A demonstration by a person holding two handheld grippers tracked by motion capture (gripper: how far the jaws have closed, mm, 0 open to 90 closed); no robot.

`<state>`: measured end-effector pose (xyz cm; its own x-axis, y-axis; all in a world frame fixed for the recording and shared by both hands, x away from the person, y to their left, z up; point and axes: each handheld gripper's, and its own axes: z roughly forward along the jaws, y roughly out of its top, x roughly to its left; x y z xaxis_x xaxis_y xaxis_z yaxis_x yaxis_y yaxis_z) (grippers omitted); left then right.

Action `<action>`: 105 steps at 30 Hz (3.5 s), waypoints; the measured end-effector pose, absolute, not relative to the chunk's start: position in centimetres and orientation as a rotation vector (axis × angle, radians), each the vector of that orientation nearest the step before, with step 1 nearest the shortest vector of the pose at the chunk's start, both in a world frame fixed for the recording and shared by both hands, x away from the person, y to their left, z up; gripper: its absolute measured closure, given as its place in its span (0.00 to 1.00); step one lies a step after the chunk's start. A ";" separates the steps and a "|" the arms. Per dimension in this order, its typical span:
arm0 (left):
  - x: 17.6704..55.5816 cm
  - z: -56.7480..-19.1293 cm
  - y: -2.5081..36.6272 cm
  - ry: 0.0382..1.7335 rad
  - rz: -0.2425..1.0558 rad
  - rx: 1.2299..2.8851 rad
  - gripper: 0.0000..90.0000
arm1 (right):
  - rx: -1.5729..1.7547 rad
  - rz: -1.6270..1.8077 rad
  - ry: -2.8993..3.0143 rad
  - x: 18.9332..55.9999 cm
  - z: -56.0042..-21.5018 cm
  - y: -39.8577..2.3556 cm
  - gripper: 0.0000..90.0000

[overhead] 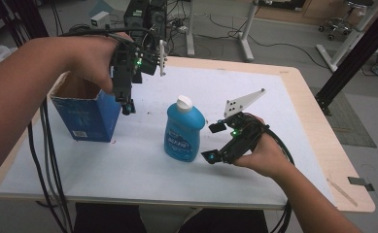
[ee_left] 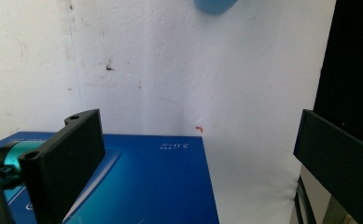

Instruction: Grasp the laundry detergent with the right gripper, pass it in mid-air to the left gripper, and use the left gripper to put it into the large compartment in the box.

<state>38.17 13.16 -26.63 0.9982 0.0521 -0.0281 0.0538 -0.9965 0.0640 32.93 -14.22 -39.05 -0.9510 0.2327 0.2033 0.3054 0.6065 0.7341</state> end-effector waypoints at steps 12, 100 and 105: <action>37.9 -26.4 13.2 0.064 -0.028 3.072 0.02 | -0.510 -1.363 -2.701 33.1 -41.4 -12.1 0.02; 38.1 -27.1 14.2 0.078 -0.024 3.080 0.02 | -0.571 -1.806 -2.572 32.4 -44.1 -9.5 0.45; 38.1 -27.2 14.1 0.077 -0.028 3.083 0.02 | -0.550 -1.842 -2.602 32.1 -44.1 -9.5 0.47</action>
